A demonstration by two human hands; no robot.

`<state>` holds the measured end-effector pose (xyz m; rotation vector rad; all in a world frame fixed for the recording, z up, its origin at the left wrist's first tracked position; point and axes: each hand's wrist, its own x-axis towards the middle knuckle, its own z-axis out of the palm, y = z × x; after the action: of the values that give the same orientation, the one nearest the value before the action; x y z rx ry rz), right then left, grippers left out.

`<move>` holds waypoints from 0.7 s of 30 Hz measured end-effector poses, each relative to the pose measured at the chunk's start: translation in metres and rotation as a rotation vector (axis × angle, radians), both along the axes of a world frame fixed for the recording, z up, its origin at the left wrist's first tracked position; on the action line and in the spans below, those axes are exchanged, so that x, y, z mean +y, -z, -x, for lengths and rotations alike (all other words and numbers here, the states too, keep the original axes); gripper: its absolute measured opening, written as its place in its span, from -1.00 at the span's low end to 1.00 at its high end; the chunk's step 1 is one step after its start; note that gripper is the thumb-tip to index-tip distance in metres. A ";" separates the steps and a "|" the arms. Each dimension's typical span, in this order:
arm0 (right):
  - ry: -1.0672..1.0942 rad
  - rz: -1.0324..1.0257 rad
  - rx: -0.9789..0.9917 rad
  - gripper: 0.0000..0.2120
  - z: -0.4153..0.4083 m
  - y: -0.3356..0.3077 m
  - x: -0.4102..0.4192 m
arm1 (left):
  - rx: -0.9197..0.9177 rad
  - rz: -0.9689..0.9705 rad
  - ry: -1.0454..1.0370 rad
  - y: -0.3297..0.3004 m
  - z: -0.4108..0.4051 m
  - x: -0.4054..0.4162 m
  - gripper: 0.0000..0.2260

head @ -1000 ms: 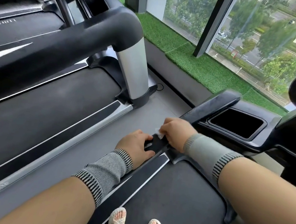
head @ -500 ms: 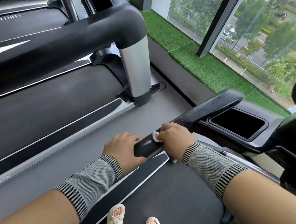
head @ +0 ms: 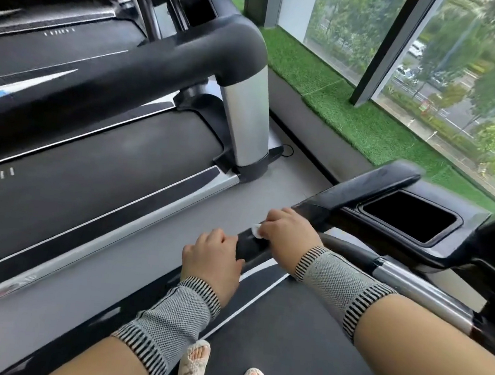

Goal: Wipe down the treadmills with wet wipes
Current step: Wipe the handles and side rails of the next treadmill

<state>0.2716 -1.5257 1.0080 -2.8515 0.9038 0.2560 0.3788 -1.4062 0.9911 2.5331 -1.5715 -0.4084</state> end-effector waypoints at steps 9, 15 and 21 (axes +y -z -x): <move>-0.122 0.025 0.025 -0.71 -0.004 -0.006 0.006 | -0.142 0.028 0.069 0.008 0.021 0.021 -0.51; -0.079 0.020 -0.036 -0.71 0.000 -0.002 0.001 | -0.149 0.016 0.066 0.015 0.030 0.036 -0.40; 0.053 0.107 0.019 -0.68 0.004 -0.007 -0.018 | -0.148 -0.110 0.088 0.015 0.039 0.042 -0.38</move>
<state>0.2673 -1.5436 1.0150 -2.9214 1.0245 0.2360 0.3398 -1.3646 0.9765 2.6382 -1.7643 -0.3321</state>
